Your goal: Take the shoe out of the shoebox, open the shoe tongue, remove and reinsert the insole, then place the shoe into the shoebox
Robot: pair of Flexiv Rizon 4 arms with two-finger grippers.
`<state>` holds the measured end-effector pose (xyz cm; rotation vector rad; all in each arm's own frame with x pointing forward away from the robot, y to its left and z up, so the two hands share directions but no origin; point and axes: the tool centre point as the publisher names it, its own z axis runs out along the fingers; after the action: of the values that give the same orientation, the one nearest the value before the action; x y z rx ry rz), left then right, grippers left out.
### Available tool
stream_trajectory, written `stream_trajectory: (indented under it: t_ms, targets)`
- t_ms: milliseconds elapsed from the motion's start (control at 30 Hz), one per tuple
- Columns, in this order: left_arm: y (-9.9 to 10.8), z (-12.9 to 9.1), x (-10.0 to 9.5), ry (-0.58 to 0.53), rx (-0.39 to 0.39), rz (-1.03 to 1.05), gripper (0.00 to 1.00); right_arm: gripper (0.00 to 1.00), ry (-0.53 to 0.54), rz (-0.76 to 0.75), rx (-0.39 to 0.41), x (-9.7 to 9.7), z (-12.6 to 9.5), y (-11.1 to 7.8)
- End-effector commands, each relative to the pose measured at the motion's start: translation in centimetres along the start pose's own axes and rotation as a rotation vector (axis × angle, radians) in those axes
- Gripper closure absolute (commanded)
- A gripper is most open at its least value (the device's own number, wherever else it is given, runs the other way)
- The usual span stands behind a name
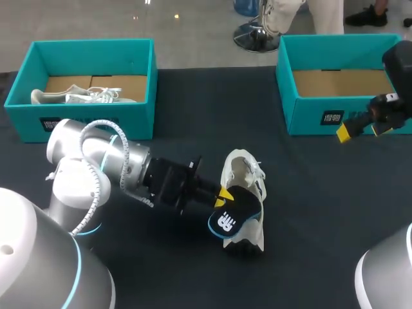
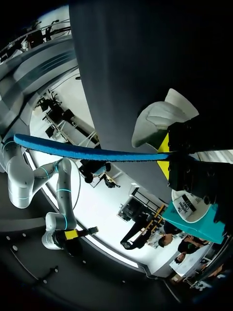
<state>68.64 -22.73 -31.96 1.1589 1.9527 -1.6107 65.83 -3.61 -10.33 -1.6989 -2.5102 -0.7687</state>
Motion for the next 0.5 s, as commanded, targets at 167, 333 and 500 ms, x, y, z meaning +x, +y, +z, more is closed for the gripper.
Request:
stream_trajectory:
  t_ms: [167, 333, 500]
  targets:
    - [1.5, 0.7, -0.5, 0.023, -0.031, 0.0, 1.0, 0.0, -0.001, 0.002, 0.01, 0.0, 0.1, 0.5]
    - [2.2, 0.8, -0.6, 0.035, -0.053, -0.009, 1.0, 0.0, -0.001, 0.002, 0.01, 0.0, 0.1, 0.5]
    - [3.0, 1.0, -0.3, 0.049, -0.072, -0.016, 1.0, 0.0, -0.001, 0.002, 0.01, 0.0, 0.1, 0.5]
